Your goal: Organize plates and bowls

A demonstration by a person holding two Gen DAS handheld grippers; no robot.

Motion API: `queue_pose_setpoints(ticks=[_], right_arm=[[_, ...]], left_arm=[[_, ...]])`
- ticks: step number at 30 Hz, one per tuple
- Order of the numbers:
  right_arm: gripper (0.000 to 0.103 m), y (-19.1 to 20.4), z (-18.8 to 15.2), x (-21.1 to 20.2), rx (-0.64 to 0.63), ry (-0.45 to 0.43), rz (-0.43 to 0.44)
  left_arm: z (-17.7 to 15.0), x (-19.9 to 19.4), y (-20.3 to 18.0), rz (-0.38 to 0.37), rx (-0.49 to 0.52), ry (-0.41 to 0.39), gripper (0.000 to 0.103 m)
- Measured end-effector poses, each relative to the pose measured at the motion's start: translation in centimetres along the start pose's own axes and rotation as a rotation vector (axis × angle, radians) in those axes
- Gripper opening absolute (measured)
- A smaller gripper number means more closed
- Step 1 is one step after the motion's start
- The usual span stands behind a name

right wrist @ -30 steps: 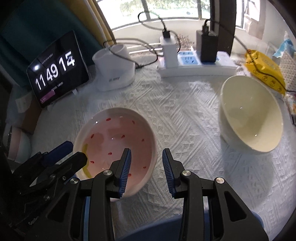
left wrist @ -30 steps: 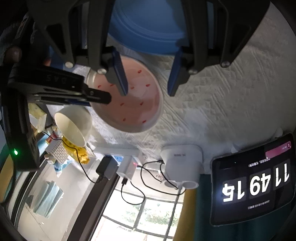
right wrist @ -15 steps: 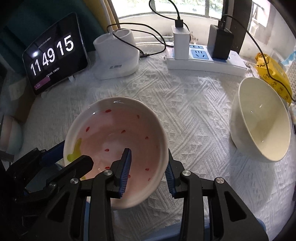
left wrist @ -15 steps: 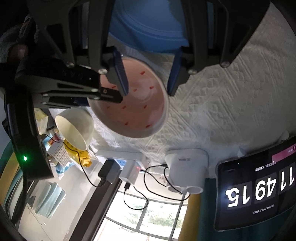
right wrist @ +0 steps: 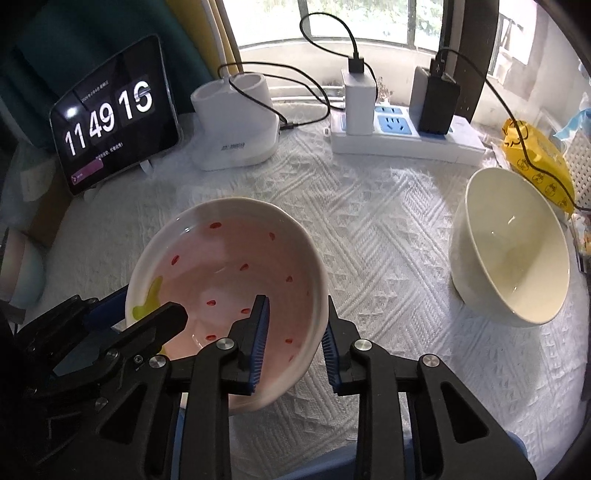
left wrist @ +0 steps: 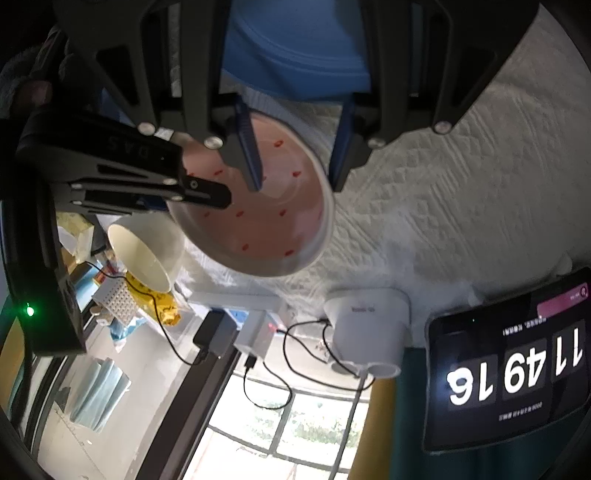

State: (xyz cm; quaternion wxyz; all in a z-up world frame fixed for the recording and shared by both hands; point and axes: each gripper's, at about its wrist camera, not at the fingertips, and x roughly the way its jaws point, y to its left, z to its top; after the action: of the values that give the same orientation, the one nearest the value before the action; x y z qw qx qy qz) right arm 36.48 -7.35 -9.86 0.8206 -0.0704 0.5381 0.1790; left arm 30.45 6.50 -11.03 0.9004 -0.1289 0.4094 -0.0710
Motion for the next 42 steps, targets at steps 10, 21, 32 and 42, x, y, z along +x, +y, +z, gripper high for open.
queue_pose_setpoints(ticks=[10,21,32,42], right_arm=[[0.029,0.2,0.1,-1.9,-0.011,-0.042,0.015],[0.029,0.3,-0.3,-5.5,-0.015,-0.104,0.014],[0.029,0.2,-1.4,-8.9,-0.028,-0.151,0.008],[0.029,-0.3,-2.5,-11.1,-0.028,-0.180,0.001]], left_arm=[[0.2,-2.0,-0.7,0.008,0.017,-0.053,0.038],[0.2,-4.6,-2.6,-0.001,0.042,-0.100,0.038],[-0.1,-6.9,-4.5,-0.011,0.065,-0.136,0.038],[-0.5,-8.1,-6.3,-0.026,0.085,-0.152,0.038]])
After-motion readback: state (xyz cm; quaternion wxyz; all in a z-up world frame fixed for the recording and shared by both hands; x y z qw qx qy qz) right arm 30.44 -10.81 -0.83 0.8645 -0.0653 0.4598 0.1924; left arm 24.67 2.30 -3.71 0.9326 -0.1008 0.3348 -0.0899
